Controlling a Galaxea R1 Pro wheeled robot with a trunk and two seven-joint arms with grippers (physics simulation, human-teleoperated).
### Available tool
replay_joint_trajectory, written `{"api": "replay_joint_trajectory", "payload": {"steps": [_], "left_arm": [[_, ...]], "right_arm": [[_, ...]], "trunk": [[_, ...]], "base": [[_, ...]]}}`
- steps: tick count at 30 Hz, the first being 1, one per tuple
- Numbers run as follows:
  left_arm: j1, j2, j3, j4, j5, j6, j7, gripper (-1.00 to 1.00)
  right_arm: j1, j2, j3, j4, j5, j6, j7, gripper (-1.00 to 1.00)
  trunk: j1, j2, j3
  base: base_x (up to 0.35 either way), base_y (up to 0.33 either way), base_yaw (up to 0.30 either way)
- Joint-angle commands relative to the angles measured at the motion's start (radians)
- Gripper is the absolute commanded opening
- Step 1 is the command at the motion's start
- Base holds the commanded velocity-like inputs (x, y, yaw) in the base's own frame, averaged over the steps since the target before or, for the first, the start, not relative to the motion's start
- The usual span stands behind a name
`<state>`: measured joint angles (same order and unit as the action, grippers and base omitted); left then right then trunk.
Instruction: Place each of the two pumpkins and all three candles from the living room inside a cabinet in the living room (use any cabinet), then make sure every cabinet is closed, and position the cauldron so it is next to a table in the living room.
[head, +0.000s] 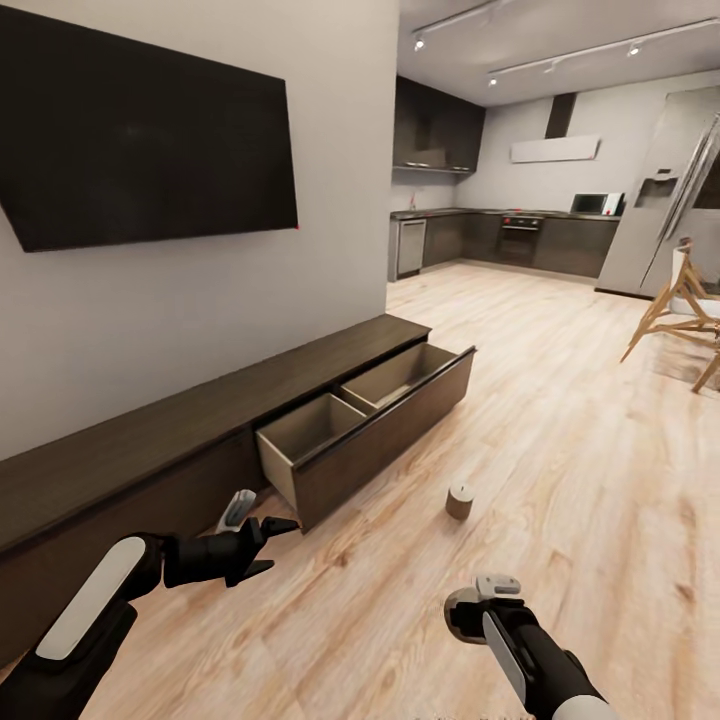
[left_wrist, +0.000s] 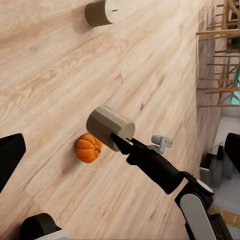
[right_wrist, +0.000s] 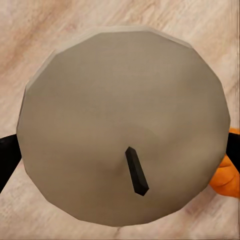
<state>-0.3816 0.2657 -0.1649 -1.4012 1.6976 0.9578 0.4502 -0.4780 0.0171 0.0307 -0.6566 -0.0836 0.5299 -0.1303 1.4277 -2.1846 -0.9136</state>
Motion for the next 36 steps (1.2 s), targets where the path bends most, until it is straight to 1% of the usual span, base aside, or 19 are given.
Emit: {"api": "replay_joint_trajectory", "payload": {"steps": [1, 9, 22, 29, 36], "left_arm": [[0.0, 0.001, -0.001, -0.001, 0.01, -0.001, 0.01, 1.0], [-0.002, 0.001, -0.001, -0.002, 0.01, -0.001, 0.011, 1.0], [-0.002, 0.001, -0.001, -0.001, 0.01, -0.001, 0.013, 1.0], [-0.002, 0.001, -0.001, -0.001, 0.008, -0.001, 0.013, 1.0], [-0.002, 0.001, -0.001, -0.001, 0.008, -0.001, 0.013, 1.0]], "right_arm": [[-0.001, 0.0, 0.003, -0.001, -0.009, 0.004, -0.008, -1.0], [-0.001, 0.0, 0.002, -0.001, -0.01, 0.004, -0.008, -1.0], [-0.001, 0.0, 0.002, 0.0, -0.01, 0.004, -0.008, -1.0], [-0.001, 0.0, 0.002, 0.001, -0.01, 0.003, -0.007, -1.0], [-0.001, 0.0, 0.002, 0.002, -0.009, 0.004, -0.006, -1.0]], "trunk": [[0.0, 0.0, -0.001], [0.0, 0.0, -0.001], [0.0, 0.0, -0.001], [0.0, 0.0, -0.001], [0.0, 0.0, -0.001]], "base": [[0.0, 0.0, -0.261], [0.0, 0.045, -0.262], [0.001, 0.257, -0.263], [0.133, 0.216, -0.272], [0.172, 0.059, -0.286]]}}
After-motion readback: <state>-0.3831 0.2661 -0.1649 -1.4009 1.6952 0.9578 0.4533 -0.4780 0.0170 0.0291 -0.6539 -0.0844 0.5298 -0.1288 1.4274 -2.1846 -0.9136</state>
